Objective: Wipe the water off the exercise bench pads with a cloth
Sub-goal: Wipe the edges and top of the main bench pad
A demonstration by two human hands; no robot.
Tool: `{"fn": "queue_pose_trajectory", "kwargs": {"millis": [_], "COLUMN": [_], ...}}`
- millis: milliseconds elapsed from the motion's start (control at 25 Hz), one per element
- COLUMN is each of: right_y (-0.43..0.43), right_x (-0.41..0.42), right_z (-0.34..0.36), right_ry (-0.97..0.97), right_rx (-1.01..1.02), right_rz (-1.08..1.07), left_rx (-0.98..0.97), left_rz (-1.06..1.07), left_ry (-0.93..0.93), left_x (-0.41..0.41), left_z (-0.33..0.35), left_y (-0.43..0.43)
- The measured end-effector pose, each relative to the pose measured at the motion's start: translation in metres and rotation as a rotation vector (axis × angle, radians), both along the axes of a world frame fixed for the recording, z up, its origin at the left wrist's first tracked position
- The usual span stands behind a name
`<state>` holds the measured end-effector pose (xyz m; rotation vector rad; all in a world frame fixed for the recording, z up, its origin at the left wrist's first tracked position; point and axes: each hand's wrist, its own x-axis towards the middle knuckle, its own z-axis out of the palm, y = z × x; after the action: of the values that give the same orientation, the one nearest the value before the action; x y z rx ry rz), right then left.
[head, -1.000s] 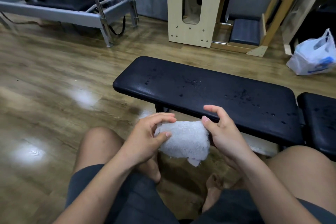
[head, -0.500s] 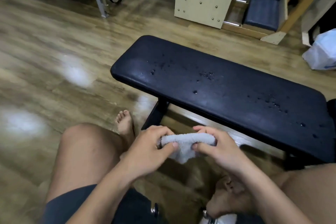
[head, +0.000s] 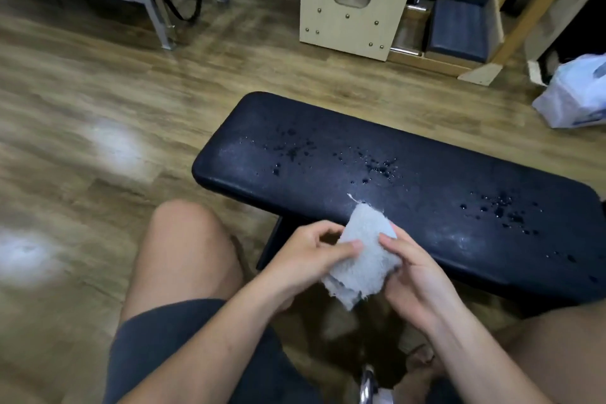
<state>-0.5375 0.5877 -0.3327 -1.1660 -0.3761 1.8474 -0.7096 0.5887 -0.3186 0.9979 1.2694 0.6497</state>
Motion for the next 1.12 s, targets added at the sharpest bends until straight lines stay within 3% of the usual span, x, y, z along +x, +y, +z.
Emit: {"fn": "queue_pose_trajectory", "kwargs": {"millis": [120,280,440,600,680,720,800,920,1000,1120], "right_y": [0.014,0.025,0.015,0.007,0.003,0.002,0.005,0.02,0.032,0.039], "right_x": [-0.012,-0.034,-0.054,-0.048,-0.038,-0.031,-0.015,0.01,0.022,0.024], "right_z": [0.009,-0.002,0.002,-0.002,-0.006,-0.007,-0.011,-0.007,-0.008,-0.031], "right_ry": [0.056,-0.41,-0.416,-0.559,-0.579,-0.607,-0.794,-1.335,-1.488,-1.717], "right_rx": [0.015,0.045,0.23,0.288,0.269,0.268,0.324,0.478,0.462,0.273], "right_rz": [-0.045,-0.079,0.147,0.106,0.112,0.097,0.044,-0.101,-0.135,0.137], "left_rx": [0.096,0.248,0.362,0.18,0.105,0.134,0.329,0.592,0.586,0.511], "left_rz": [0.143,0.234,0.131,0.016,-0.052,-0.091,-0.217,-0.459,-0.582,-0.7], "left_ry": [0.011,0.139,0.316,0.092,0.069,0.139,0.47,0.934,1.173,1.35], "left_x": [-0.002,-0.004,-0.001,0.003,0.006,0.002,-0.014,-0.048,-0.068,-0.088], "left_z": [0.004,0.002,0.007,0.01,0.011,0.009,0.0,-0.019,-0.032,-0.054], "left_y": [0.011,0.013,0.004,-0.007,-0.011,-0.011,-0.005,0.015,0.035,0.053]}}
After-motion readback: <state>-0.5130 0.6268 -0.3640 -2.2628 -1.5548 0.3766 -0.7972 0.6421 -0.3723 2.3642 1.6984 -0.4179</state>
